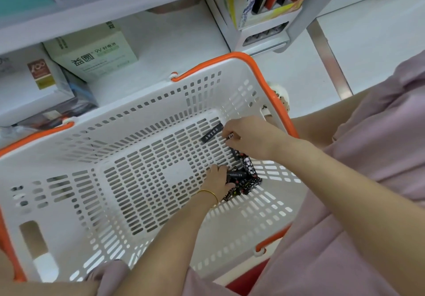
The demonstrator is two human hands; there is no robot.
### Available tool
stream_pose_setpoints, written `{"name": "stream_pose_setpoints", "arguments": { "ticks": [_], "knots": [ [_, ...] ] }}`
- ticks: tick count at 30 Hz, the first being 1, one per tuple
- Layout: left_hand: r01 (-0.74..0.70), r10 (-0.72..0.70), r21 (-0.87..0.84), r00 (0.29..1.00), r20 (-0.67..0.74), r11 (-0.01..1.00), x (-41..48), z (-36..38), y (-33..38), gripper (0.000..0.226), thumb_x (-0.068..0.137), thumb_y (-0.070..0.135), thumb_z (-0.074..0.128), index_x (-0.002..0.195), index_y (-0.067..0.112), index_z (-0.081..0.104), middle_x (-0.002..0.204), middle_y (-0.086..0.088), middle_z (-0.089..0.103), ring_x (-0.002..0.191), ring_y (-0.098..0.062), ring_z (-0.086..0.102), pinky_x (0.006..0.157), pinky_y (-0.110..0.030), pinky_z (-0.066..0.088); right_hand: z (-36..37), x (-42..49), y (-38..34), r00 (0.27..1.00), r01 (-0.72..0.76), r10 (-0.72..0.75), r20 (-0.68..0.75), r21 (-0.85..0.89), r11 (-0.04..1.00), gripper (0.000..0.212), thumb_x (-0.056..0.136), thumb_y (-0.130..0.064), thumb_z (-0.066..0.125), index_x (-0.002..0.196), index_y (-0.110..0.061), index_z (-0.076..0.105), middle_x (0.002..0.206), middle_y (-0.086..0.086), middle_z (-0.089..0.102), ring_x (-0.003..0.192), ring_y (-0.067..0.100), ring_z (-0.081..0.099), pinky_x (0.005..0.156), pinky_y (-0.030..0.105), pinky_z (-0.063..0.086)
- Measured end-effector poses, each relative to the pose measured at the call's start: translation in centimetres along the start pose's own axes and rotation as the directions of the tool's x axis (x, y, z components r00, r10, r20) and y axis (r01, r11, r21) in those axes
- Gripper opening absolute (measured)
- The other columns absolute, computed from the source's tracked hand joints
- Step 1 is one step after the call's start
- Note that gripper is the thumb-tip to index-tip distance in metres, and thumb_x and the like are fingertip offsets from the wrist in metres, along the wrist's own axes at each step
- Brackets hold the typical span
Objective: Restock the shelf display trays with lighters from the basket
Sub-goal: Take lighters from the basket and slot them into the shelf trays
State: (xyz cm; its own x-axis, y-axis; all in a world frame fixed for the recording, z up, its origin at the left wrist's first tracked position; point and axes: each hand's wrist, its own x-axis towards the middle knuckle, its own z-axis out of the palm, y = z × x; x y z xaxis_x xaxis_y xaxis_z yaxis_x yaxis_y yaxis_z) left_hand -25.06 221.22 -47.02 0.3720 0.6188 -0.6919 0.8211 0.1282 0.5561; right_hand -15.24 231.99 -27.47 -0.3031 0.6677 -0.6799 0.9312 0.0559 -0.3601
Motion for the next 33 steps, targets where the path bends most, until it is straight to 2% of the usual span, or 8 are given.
{"name": "stream_pose_setpoints", "arguments": {
  "ticks": [4, 8, 11, 15, 19, 24, 29, 33],
  "knots": [
    [-0.007, 0.013, -0.076, 0.997, 0.08, 0.997, 0.1, 0.0, 0.1, 0.085, 0.077, 0.024, 0.074, 0.146, 0.012, 0.024, 0.141, -0.014, 0.031, 0.131, -0.032, 0.029, 0.111, -0.039, 0.026, -0.2, 0.0, 0.0, 1.0, 0.002, -0.002, 0.011, -0.011, 1.0, 0.027, 0.096, -0.02, 0.044, 0.12, -0.014, 0.055, 0.113, 0.005, 0.059, 0.099, 0.021, 0.055, 0.082, 0.032, 0.047],
    [-0.115, 0.116, -0.012, 0.991, 0.068, 0.993, 0.2, -0.3, 0.5, 0.084, 0.084, 0.018, 0.068, 0.149, 0.009, 0.015, 0.148, -0.012, 0.028, 0.136, -0.03, 0.024, 0.112, -0.035, 0.015, -0.3, 0.1, -0.1, 1.0, 0.005, -0.004, 0.019, -0.015, 1.0, 0.027, 0.096, -0.02, 0.044, 0.12, -0.014, 0.055, 0.114, 0.006, 0.06, 0.101, 0.022, 0.056, 0.085, 0.034, 0.047],
    [-0.149, 0.143, 0.076, 0.987, 0.078, 0.986, 0.3, 0.1, 0.0, 0.075, 0.085, 0.028, 0.065, 0.146, 0.015, 0.025, 0.145, -0.009, 0.031, 0.13, -0.031, 0.028, 0.11, -0.035, 0.022, -0.3, 0.1, -0.1, 1.0, 0.001, -0.001, 0.015, -0.006, 1.0, 0.027, 0.096, -0.021, 0.045, 0.119, -0.014, 0.055, 0.113, 0.006, 0.06, 0.101, 0.023, 0.056, 0.087, 0.037, 0.048],
    [-0.011, 0.011, -0.003, 0.997, 0.078, 1.0, 0.4, 0.4, 1.5, 0.062, 0.089, 0.038, 0.045, 0.144, 0.013, 0.028, 0.143, -0.012, 0.028, 0.129, -0.035, 0.024, 0.11, -0.037, 0.019, -0.3, 0.1, 0.0, 1.0, -0.005, 0.005, 0.014, -0.003, 1.0, 0.027, 0.096, -0.022, 0.045, 0.12, -0.015, 0.055, 0.113, 0.005, 0.059, 0.101, 0.023, 0.056, 0.084, 0.035, 0.048],
    [0.099, -0.097, -0.017, 0.993, 0.074, 0.995, 0.5, 0.6, 3.2, 0.083, 0.08, 0.064, 0.05, 0.142, 0.014, 0.028, 0.141, -0.014, 0.024, 0.127, -0.035, 0.023, 0.109, -0.041, 0.02, -0.1, 0.2, 0.0, 1.0, -0.002, 0.003, 0.017, -0.018, 1.0, 0.026, 0.095, -0.023, 0.046, 0.119, -0.016, 0.055, 0.113, 0.005, 0.059, 0.101, 0.023, 0.055, 0.086, 0.036, 0.048],
    [0.128, -0.119, -0.064, 0.985, 0.126, 0.99, 0.2, 1.0, 4.2, 0.075, 0.085, 0.052, 0.058, 0.139, 0.007, 0.031, 0.139, -0.018, 0.033, 0.127, -0.035, 0.034, 0.105, -0.04, 0.03, -0.1, 0.3, 0.0, 1.0, -0.004, 0.005, 0.03, -0.026, 1.0, 0.027, 0.095, -0.023, 0.045, 0.12, -0.016, 0.054, 0.114, 0.005, 0.058, 0.103, 0.022, 0.055, 0.085, 0.035, 0.047],
    [0.098, -0.086, -0.069, 0.982, 0.167, 0.993, 0.3, 1.0, 4.2, 0.059, 0.088, 0.048, 0.054, 0.133, 0.013, 0.04, 0.134, -0.013, 0.046, 0.123, -0.033, 0.043, 0.101, -0.04, 0.036, 0.0, 0.4, 0.0, 0.999, -0.004, 0.005, 0.038, -0.028, 1.0, 0.027, 0.096, -0.024, 0.045, 0.121, -0.018, 0.054, 0.115, 0.003, 0.057, 0.104, 0.022, 0.054, 0.086, 0.035, 0.047],
    [0.065, -0.046, -0.096, 0.982, 0.181, 0.993, 0.2, 0.7, 4.4, 0.053, 0.086, 0.045, 0.055, 0.131, 0.02, 0.042, 0.123, -0.007, 0.058, 0.11, -0.028, 0.055, 0.086, -0.035, 0.044, 0.0, 0.3, 0.1, 1.0, 0.006, -0.005, 0.027, -0.029, 1.0, 0.027, 0.096, -0.025, 0.046, 0.121, -0.017, 0.054, 0.115, 0.003, 0.057, 0.104, 0.021, 0.053, 0.083, 0.031, 0.044]
  ]
}}
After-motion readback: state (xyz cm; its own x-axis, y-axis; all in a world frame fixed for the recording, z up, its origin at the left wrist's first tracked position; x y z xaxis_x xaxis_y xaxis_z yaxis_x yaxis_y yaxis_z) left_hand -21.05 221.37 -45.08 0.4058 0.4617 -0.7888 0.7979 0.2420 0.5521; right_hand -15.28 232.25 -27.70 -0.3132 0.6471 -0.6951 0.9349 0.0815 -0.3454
